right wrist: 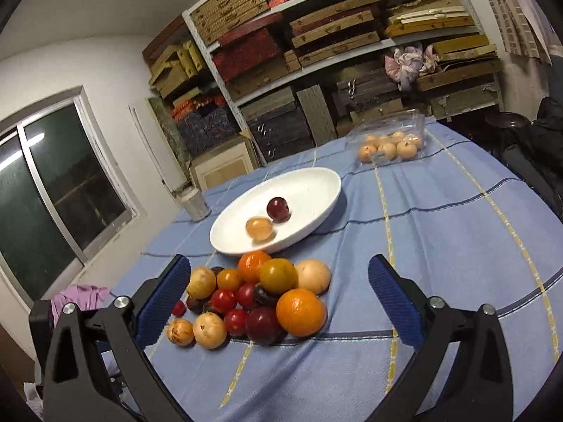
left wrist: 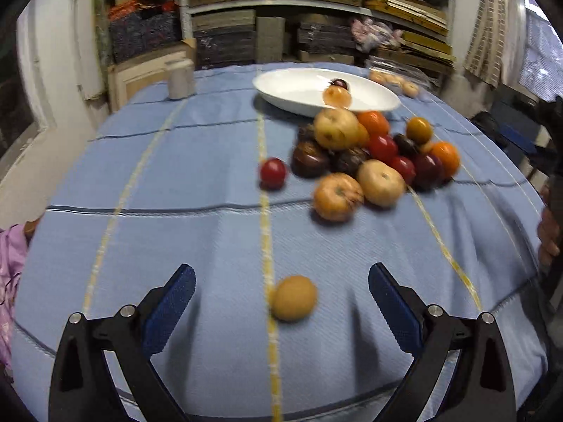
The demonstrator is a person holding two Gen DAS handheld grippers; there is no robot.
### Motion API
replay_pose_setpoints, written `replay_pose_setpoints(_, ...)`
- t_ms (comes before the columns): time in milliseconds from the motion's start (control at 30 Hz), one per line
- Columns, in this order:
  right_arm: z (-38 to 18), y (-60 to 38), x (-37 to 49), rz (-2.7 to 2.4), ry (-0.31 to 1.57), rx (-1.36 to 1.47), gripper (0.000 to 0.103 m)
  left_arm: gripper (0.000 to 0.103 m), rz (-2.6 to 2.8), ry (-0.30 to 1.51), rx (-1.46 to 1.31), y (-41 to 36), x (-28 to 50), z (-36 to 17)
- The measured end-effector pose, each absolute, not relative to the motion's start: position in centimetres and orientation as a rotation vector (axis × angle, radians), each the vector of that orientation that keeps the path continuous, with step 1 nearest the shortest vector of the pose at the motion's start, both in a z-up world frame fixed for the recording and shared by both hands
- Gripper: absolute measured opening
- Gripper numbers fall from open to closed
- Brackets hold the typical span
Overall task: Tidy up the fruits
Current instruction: 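Grasp the orange with the right tool while the left tool grasps the small tan fruit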
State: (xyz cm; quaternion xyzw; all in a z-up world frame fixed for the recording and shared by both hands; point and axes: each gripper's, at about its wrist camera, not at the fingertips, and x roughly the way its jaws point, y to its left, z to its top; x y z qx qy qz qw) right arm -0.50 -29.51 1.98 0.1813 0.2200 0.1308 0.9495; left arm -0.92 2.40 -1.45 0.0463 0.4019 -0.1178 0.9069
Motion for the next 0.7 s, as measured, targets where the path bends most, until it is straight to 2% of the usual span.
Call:
replay_pose_setpoints(233,2.2,-28.1,-0.1,0.258,0.443,0.292,0.099,0.099,-0.281,0.861,0.039,2.8,-0.4,-2.0)
replay_pose_setpoints(467,1.5,-27.4,0.8,0.313,0.541,0.296,0.099,0.099,-0.292,0.875,0.071,2.0,-0.5,-2.3)
replay_pose_setpoints(533,1.2,-26.9,1.0,0.303,0.562,0.266,0.099,0.093,-0.310,0.877,0.080,1.7,-0.6,-2.4)
replay_pose_setpoints(633,1.0,-26.2,1.0,0.307,0.576,0.238,0.099,0.071,-0.339,0.907,0.080,1.3,-0.4,-3.0)
replay_pose_setpoints(700,1.1,-26.0,0.7,0.317,0.567,0.228,0.099,0.064,-0.350,0.918,0.076,1.2,-0.3,-3.1)
